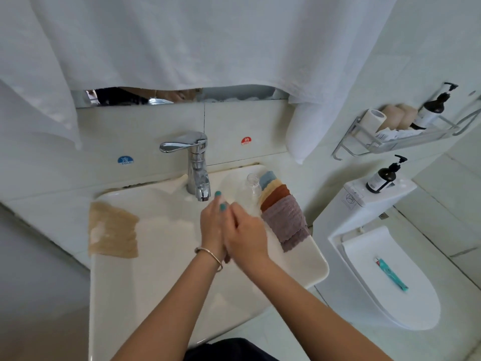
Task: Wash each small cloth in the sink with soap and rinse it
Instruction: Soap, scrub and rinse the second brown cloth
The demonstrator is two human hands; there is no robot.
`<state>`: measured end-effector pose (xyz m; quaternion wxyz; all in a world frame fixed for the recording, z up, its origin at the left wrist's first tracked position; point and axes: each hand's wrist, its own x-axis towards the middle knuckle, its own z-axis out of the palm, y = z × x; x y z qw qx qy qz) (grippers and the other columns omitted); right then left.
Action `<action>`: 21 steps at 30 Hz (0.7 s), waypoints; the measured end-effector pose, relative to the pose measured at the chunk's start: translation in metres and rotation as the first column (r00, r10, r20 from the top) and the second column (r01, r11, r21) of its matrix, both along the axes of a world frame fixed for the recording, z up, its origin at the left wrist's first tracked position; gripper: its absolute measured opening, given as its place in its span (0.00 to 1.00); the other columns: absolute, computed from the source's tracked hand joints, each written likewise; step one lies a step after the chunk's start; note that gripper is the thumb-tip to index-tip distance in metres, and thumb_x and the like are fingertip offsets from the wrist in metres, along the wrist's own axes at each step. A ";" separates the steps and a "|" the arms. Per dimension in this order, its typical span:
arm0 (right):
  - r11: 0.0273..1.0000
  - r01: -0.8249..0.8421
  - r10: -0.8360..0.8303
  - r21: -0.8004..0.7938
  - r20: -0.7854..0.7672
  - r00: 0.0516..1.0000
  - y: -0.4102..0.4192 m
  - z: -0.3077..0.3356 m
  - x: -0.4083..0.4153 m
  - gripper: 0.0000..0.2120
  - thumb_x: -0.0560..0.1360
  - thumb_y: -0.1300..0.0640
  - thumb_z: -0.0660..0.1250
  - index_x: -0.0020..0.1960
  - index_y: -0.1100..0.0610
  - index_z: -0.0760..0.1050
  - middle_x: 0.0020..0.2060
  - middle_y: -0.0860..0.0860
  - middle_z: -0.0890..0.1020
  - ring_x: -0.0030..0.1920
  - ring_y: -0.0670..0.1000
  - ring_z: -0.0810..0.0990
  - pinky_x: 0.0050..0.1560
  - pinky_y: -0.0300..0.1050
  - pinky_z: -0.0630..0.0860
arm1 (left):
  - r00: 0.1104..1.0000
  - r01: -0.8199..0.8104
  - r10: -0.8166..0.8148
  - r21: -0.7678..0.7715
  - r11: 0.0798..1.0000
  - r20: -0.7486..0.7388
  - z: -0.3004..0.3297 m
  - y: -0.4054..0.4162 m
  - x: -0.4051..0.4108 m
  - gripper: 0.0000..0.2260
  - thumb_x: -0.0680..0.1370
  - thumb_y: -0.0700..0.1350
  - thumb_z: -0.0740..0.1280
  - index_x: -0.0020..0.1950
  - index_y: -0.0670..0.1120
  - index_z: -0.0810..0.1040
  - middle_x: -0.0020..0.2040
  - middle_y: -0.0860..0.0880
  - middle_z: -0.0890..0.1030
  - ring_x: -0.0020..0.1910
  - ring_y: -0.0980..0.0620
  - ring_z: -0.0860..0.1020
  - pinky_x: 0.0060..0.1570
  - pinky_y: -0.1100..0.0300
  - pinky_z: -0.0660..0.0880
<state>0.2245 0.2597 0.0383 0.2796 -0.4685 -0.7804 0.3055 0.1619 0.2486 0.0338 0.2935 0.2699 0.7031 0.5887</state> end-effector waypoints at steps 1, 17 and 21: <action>1.000 -0.015 0.015 -0.001 0.006 1.000 -0.002 -0.001 0.000 0.18 0.79 0.42 0.51 0.35 0.51 0.62 0.30 0.56 0.77 0.33 0.59 0.75 0.34 0.53 0.69 | 1.000 -0.018 0.018 0.011 1.000 -0.001 0.001 -0.001 -0.001 0.08 0.83 0.39 0.56 0.46 0.46 0.71 0.37 0.52 0.72 0.41 0.50 0.72 0.43 0.54 0.72; 0.948 0.067 -0.150 -0.311 -0.253 0.956 0.042 0.020 0.043 0.17 0.83 0.49 0.57 0.42 0.57 0.75 0.32 0.47 0.75 0.33 0.44 0.74 0.36 0.40 0.75 | 0.975 0.143 -0.171 0.191 0.971 0.142 0.010 -0.014 0.000 0.12 0.78 0.50 0.68 0.38 0.45 0.77 0.35 0.49 0.79 0.38 0.51 0.78 0.42 0.54 0.76; 0.985 -0.077 0.064 -0.155 -0.087 0.994 0.061 0.019 0.077 0.08 0.80 0.55 0.64 0.44 0.44 0.78 0.41 0.46 0.80 0.44 0.45 0.78 0.44 0.33 0.73 | 0.986 0.161 -0.167 0.178 0.971 0.019 -0.001 -0.022 -0.017 0.16 0.81 0.43 0.65 0.32 0.50 0.72 0.28 0.59 0.72 0.31 0.60 0.69 0.33 0.66 0.66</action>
